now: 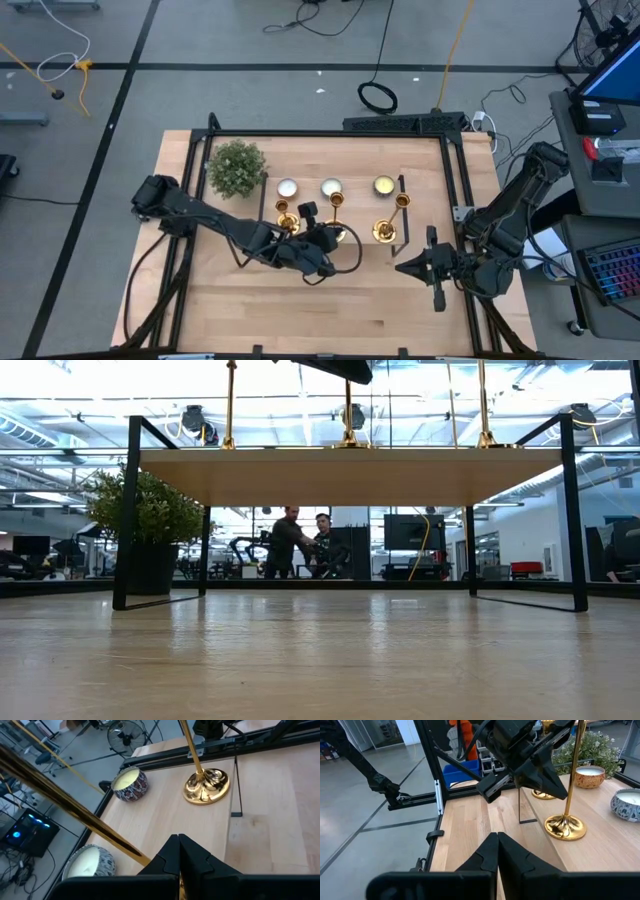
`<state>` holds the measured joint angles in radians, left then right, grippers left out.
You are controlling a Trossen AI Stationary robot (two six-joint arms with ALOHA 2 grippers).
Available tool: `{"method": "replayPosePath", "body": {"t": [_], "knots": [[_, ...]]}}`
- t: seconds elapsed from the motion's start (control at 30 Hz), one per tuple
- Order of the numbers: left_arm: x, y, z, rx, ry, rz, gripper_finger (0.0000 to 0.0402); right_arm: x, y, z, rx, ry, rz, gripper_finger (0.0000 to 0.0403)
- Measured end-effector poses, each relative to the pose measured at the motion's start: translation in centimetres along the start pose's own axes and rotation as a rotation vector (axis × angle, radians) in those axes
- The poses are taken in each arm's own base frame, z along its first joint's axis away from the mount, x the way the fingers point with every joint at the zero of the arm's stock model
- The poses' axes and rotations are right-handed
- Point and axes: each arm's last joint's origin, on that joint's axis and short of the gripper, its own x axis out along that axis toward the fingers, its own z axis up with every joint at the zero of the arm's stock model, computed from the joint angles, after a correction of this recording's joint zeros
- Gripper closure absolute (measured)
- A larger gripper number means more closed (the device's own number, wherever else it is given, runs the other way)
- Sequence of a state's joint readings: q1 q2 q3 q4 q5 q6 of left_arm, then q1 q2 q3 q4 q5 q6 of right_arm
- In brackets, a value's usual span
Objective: Pick & Place candle stick holders
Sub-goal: Adjust the candle holders on the shelf
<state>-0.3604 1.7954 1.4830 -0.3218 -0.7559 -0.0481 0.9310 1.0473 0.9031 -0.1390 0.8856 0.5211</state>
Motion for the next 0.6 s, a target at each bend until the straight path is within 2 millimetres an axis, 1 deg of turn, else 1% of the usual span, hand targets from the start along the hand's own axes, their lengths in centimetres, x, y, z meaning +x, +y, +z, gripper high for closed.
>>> {"method": "replayPosePath", "body": {"t": [0.6], "knots": [[0.65, 0.77, -0.22, 0.023, 0.030, -0.006, 0.0401, -0.01, 0.02, -0.01, 0.010, 0.002, 0.004, 0.0403]]}}
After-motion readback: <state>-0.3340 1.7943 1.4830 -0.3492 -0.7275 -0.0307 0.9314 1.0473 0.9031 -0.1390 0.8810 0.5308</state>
